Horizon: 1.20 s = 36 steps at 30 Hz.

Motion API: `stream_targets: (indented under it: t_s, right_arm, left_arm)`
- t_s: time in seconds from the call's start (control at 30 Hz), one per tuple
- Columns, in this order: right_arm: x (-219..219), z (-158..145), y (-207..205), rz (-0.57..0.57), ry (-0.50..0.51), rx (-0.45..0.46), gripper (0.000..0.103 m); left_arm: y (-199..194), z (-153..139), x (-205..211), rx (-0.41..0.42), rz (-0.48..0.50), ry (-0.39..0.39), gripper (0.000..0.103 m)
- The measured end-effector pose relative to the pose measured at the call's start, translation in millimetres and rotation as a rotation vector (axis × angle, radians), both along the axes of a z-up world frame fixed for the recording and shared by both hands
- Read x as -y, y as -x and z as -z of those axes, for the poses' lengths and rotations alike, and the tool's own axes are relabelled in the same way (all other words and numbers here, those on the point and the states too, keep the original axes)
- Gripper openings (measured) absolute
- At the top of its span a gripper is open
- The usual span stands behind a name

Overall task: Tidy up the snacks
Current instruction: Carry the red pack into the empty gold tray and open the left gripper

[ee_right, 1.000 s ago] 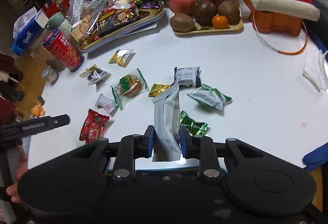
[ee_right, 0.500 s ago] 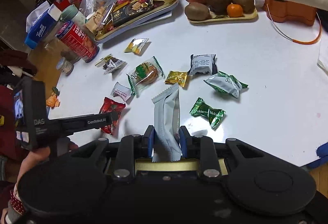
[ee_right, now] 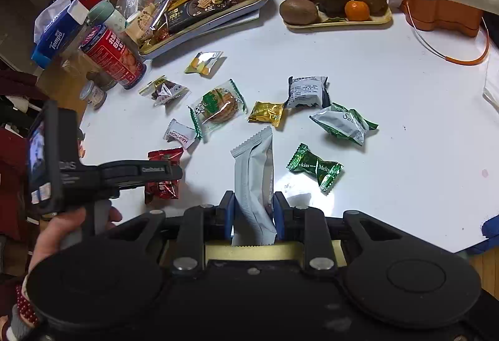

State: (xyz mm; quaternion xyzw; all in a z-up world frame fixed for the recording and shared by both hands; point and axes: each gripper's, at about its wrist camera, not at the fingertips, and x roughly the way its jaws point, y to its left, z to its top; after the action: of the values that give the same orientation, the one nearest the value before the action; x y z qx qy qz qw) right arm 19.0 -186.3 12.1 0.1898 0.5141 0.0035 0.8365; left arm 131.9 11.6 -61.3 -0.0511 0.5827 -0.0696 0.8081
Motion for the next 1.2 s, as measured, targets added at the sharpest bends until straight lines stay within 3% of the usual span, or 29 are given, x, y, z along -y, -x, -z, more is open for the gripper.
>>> stream_targets:
  t_s: [0.07,0.33,0.53,0.73,0.87,1.2]
  right_arm:
    - [0,0,0,0.005,0.003,0.003,0.027]
    - [1,5,-2,0.035,0.016,0.01,0.027]
    - [3,4,9,0.044,0.041,0.041,0.027]
    - [1,-6,43,0.042,0.073,0.148,0.027]
    - [0,-4,68,0.043,0.08,0.184,0.027]
    - [-8,-2,114,-0.009,0.117,0.251,0.027]
  left_arm:
    - [6,-9,-3,0.008,-0.009,0.041,0.041]
    - [58,-48,-4,0.145,0.072,0.042,0.041]
    - [108,-43,-10,0.163,0.128,0.042,0.041]
    - [149,-44,-12,0.237,0.161,-0.007,0.041]
    - [164,-45,-7,0.275,0.191,-0.01,0.041]
    - [197,-38,0,0.27,0.206,0.031,0.045]
